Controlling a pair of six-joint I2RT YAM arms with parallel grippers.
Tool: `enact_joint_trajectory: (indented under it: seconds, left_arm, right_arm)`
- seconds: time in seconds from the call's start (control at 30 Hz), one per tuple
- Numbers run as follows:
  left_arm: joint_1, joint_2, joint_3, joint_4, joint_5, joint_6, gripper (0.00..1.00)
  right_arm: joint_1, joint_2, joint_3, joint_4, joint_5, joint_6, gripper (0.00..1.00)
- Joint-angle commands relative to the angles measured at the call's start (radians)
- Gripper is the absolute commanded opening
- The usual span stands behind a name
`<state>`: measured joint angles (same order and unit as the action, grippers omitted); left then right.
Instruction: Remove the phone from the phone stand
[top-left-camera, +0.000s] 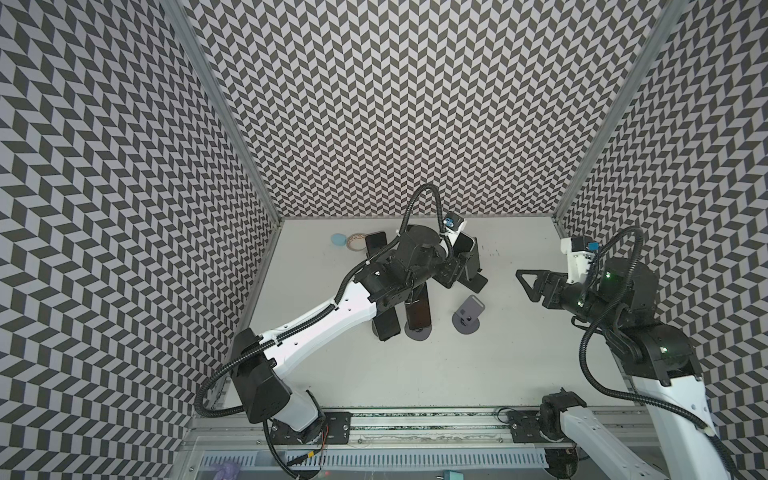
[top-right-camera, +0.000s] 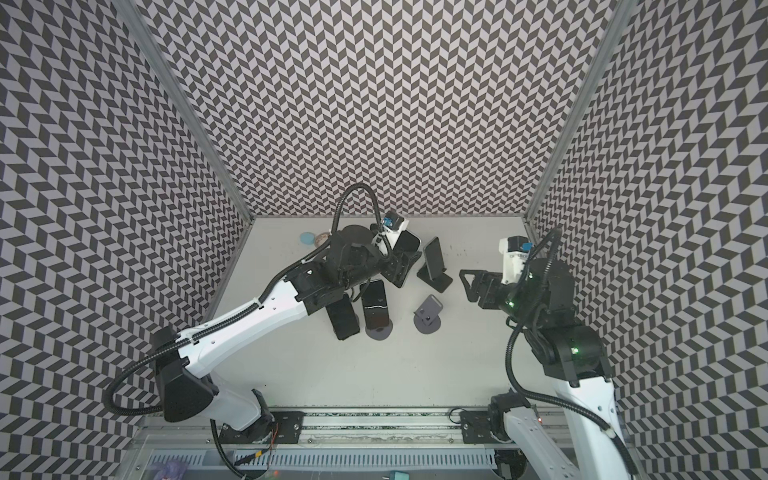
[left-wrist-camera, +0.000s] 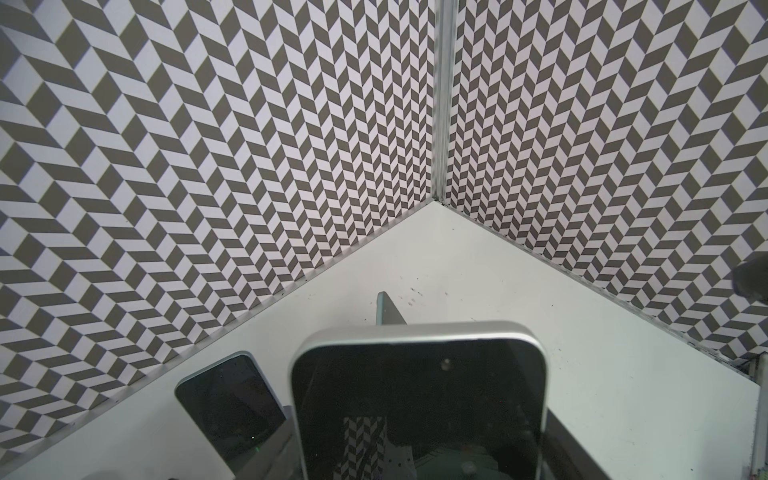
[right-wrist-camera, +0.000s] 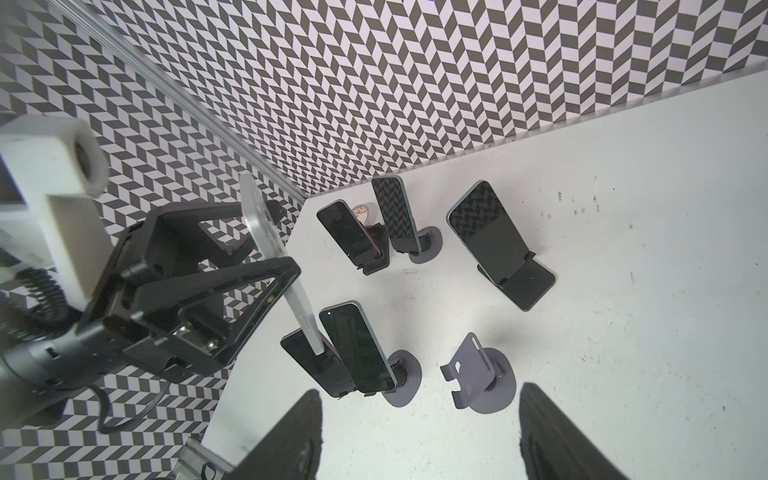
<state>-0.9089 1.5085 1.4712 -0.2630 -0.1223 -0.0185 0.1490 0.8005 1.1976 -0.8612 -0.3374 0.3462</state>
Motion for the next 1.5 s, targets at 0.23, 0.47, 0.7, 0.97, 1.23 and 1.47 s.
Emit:
enact_joint_trajectory:
  seconds: [0.23, 0.47, 0.7, 0.97, 1.23, 1.47]
  left_arm:
    - [0.02, -0.16, -0.061, -0.069, -0.096, -0.072, 0.62]
    - [0.041, -0.245, -0.089, -0.133, -0.129, -0.103, 0.61]
    - [0.145, -0.379, -0.167, -0.198, -0.118, -0.099, 0.61]
    - [0.303, -0.53, -0.278, -0.269, -0.091, -0.09, 0.61]
    - [0.43, -0.588, -0.388, -0.256, -0.064, -0.078, 0.61]
    - [0.518, -0.61, -0.542, -0.148, -0.095, -0.096, 0.6]
  right_arm:
    - [0.164, 0.073, 0.083, 0.088, 0.05, 0.058, 0.72]
    - [0.387, 0.172, 0.145, 0.108, 0.168, 0.134, 0.71]
    - [0.6, 0.311, 0.209, 0.157, 0.3, 0.198, 0.68]
    - [0.823, 0.458, 0.288, 0.177, 0.404, 0.243, 0.69]
    - [0.881, 0.505, 0.324, 0.217, 0.416, 0.224, 0.67]
    - [0.894, 0.512, 0.338, 0.218, 0.364, 0.187, 0.66]
